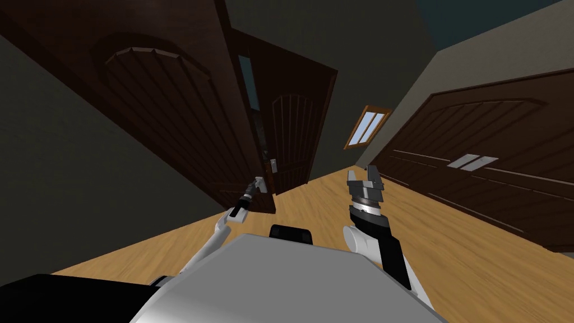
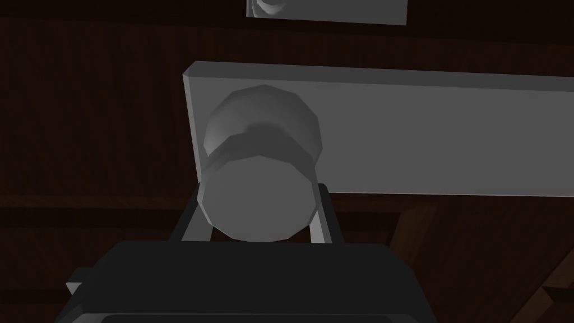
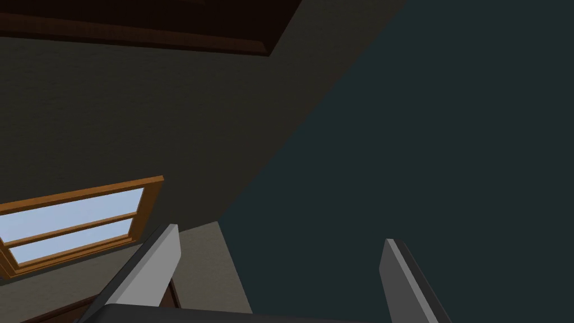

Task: Pull the door open

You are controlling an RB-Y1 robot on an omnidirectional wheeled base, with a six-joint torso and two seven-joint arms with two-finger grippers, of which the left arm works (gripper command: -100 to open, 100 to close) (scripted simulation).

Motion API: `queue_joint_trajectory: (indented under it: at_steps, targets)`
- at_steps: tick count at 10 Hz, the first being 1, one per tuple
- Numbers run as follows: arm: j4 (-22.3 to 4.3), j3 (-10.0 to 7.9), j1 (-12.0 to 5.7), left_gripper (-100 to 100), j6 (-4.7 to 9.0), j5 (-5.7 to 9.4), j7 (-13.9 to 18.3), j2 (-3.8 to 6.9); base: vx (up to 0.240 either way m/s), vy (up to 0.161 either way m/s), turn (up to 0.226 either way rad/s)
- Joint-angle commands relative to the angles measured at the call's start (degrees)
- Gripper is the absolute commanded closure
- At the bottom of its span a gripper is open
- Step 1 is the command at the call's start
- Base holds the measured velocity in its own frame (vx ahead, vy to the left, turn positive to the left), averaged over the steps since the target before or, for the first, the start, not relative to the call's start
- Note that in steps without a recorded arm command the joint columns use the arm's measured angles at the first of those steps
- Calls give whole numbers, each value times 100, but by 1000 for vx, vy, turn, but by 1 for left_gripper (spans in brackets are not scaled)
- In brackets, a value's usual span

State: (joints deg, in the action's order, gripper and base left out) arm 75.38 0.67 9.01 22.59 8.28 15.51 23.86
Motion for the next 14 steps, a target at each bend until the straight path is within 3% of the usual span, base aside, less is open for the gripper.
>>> queue_joint_trajectory:
  at_steps: [1,6,7,10,14]
  targets:
    - [62,127,105,100,129,-1,101,105,-254,88,-160]
    - [304,453,478,100,475,28,430,532,-232,103,-139]
    - [269,363,439,100,415,27,363,490,-112,50,-20]
    - [315,516,643,100,678,21,556,726,-219,99,-184]
    - [373,652,823,100,942,18,741,963,-226,89,-140]
